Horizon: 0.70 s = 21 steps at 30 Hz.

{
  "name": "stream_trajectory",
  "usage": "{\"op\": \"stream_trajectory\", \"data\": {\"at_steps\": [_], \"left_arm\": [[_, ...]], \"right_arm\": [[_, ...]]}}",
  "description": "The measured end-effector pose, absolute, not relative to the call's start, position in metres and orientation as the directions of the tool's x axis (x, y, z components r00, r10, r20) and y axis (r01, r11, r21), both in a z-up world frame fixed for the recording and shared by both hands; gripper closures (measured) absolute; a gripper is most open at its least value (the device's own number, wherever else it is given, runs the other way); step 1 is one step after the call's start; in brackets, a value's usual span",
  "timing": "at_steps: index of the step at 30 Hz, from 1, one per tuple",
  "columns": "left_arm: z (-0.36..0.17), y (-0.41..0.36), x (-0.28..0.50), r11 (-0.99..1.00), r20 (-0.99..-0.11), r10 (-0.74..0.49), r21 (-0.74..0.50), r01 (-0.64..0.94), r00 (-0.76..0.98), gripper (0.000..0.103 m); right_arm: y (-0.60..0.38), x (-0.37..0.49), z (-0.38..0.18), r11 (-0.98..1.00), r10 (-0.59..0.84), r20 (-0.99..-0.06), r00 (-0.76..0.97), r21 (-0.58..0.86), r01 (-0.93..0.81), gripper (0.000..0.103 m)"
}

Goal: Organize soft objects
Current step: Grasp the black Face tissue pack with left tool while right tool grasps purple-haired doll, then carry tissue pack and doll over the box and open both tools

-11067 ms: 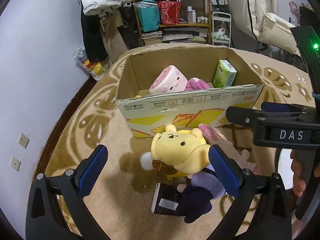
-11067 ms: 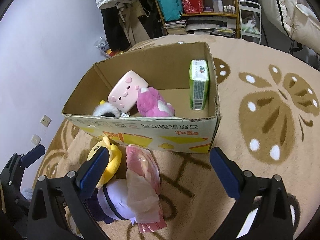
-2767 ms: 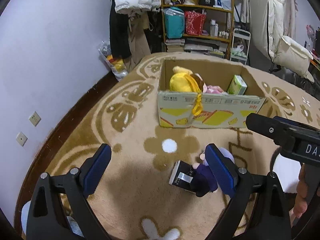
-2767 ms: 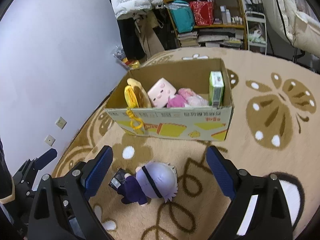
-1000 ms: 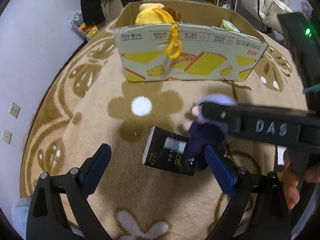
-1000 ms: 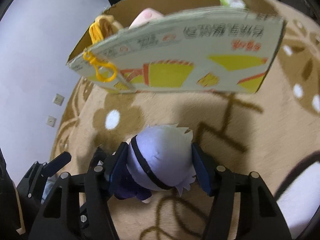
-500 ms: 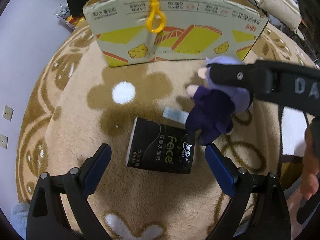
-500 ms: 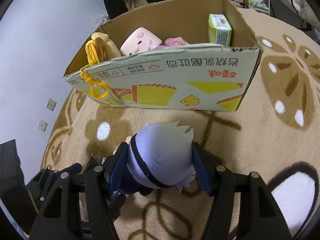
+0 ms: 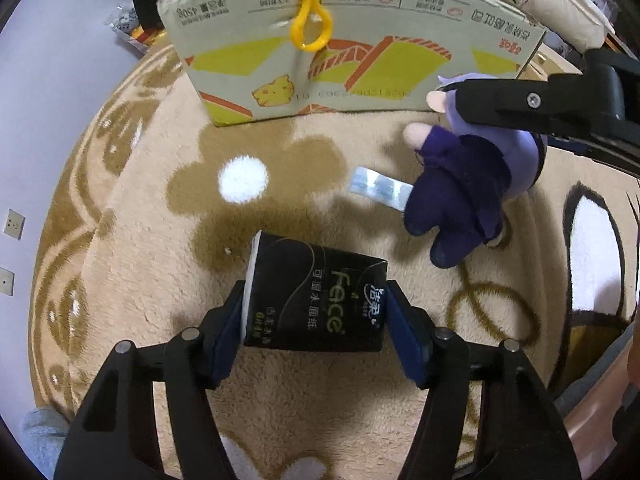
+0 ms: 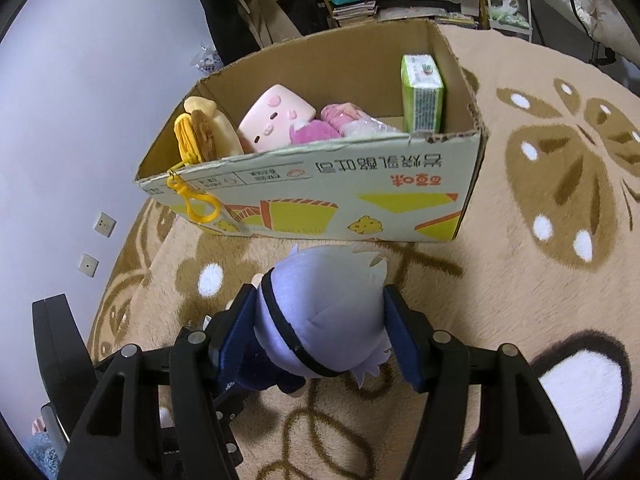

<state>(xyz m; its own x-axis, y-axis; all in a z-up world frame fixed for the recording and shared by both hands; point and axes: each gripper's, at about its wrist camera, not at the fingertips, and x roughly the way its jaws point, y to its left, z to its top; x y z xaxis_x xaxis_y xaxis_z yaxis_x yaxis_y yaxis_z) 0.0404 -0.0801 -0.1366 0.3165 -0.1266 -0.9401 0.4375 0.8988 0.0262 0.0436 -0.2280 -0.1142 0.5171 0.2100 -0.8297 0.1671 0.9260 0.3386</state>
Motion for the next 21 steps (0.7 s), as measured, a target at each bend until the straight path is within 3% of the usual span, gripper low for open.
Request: {"op": "stream_trajectory", "data": {"at_steps": [13, 21], "left_arm": [[-0.095, -0.063, 0.039, 0.928, -0.859, -0.138, 0.061, 0.366, 0.493, 0.039], [-0.063, -0.060, 0.038, 0.939, -0.786, -0.145, 0.082, 0.333, 0.601, 0.039]], "right_arm": [[-0.235, 0.036, -0.095, 0.924, 0.211, -0.797, 0.566, 0.352, 0.152, 0.037], [-0.234, 0.033, -0.076, 0.947, 0.150, -0.777, 0.612, 0.290, 0.135, 0.037]]}}
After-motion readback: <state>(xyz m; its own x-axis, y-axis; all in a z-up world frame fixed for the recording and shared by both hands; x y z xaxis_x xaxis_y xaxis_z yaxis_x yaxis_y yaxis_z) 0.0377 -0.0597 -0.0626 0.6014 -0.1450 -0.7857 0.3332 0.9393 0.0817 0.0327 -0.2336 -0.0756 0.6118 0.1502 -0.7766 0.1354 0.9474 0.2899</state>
